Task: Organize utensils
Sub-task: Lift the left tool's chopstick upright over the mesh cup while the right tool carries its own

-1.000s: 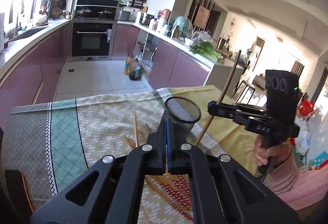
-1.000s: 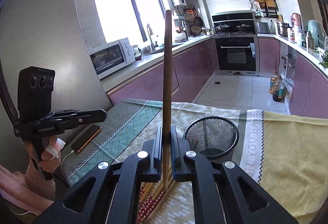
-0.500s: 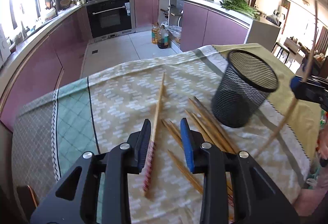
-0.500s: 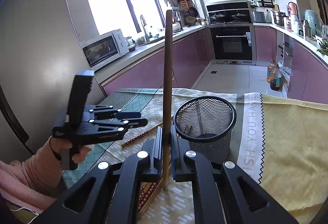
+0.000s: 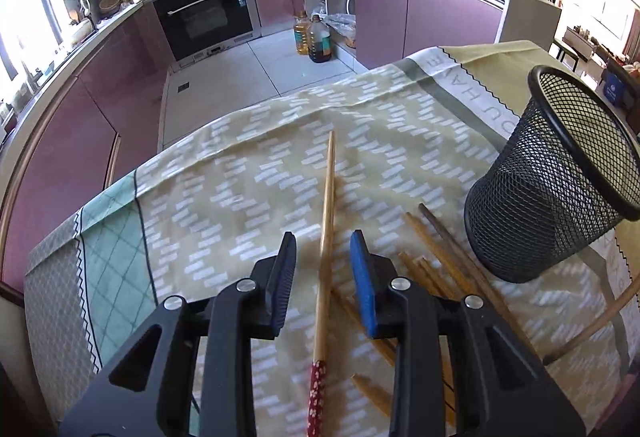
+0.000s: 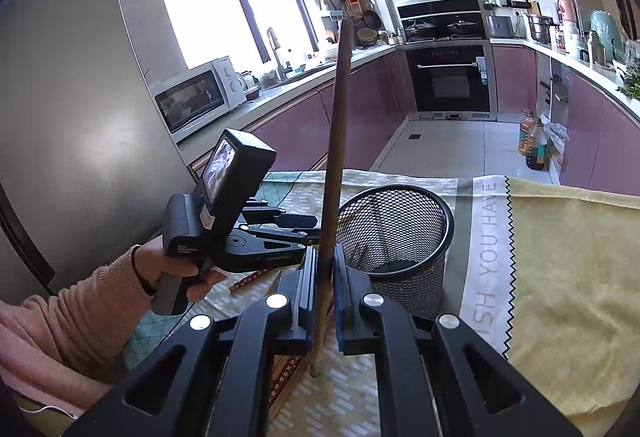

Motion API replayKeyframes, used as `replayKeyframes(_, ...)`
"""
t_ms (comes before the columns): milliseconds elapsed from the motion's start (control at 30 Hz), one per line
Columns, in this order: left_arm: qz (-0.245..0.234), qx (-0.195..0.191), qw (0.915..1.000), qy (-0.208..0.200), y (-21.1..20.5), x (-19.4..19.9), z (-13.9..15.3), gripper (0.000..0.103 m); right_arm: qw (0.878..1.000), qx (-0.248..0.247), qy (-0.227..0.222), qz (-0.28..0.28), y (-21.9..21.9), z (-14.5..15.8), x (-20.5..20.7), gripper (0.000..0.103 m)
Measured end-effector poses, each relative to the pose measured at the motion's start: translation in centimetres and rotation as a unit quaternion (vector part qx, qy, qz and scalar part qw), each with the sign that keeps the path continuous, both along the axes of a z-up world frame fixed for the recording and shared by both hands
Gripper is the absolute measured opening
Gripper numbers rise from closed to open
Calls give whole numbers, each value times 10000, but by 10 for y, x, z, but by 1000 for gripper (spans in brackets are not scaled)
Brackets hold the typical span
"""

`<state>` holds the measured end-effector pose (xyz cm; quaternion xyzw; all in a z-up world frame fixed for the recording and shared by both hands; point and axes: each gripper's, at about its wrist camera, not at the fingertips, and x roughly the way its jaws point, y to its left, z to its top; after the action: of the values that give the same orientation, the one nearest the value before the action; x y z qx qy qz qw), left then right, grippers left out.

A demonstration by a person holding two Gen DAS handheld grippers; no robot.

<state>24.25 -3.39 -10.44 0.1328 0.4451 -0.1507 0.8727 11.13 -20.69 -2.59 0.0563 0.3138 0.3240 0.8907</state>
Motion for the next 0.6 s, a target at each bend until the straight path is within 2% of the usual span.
replayKeyframes(200, -57, 78, 9999, 113, -8, 8, -7, 9, 10000, -17, 19, 4, 1, 1, 2, 7)
replayKeyframes(400, 31, 30, 10000, 70, -7, 4, -5, 7, 10000, -50, 4, 29, 2, 4, 1, 7)
replayKeyframes(600, 26, -454, 9989, -113, 11, -17, 27, 7, 9999, -48, -130, 19, 0, 13, -2, 6)
